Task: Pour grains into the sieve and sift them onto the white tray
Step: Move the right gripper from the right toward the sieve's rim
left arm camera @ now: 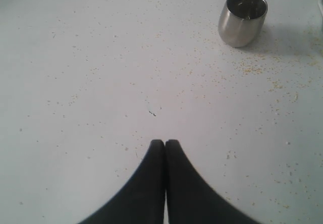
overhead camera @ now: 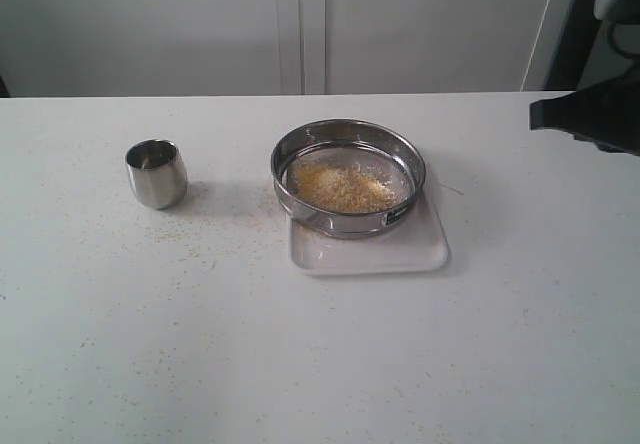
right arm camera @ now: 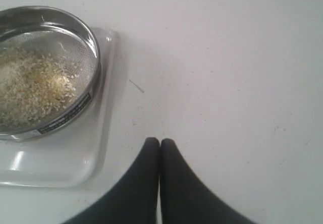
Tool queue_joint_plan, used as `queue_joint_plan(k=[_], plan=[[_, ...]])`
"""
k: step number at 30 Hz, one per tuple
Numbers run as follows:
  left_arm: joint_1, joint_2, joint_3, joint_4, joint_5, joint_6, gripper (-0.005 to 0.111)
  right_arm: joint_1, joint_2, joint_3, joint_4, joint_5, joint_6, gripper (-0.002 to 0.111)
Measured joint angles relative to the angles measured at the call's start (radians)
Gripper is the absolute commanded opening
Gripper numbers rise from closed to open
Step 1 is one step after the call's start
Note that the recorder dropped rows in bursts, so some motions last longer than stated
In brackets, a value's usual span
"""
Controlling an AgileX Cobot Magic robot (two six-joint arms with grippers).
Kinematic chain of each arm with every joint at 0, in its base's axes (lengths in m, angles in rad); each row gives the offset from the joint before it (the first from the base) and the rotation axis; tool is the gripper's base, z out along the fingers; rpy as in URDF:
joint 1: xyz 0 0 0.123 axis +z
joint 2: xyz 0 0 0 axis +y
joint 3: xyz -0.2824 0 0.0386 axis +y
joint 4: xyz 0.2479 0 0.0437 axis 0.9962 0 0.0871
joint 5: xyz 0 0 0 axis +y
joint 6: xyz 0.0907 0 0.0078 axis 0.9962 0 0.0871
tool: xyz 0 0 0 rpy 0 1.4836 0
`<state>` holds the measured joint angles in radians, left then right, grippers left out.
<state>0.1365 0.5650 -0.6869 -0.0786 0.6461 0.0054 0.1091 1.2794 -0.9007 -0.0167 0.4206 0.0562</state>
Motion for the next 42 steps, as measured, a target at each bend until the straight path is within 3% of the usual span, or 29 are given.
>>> queue_joint_plan(k=[9, 13, 26, 42], plan=[[0.000, 0.000, 0.000, 0.000, 0.000, 0.000, 0.000, 0.000, 0.292, -0.227, 0.216, 0.142, -0.175, 0.000], [0.000, 0.000, 0.000, 0.000, 0.000, 0.000, 0.000, 0.000, 0.371, -0.265, 0.292, 0.121, -0.224, 0.000], [0.000, 0.000, 0.000, 0.000, 0.000, 0.000, 0.000, 0.000, 0.454, -0.288, 0.384, 0.040, -0.240, 0.000], [0.000, 0.000, 0.000, 0.000, 0.000, 0.000, 0.000, 0.000, 0.605, -0.547, 0.396, 0.190, -0.291, 0.000]])
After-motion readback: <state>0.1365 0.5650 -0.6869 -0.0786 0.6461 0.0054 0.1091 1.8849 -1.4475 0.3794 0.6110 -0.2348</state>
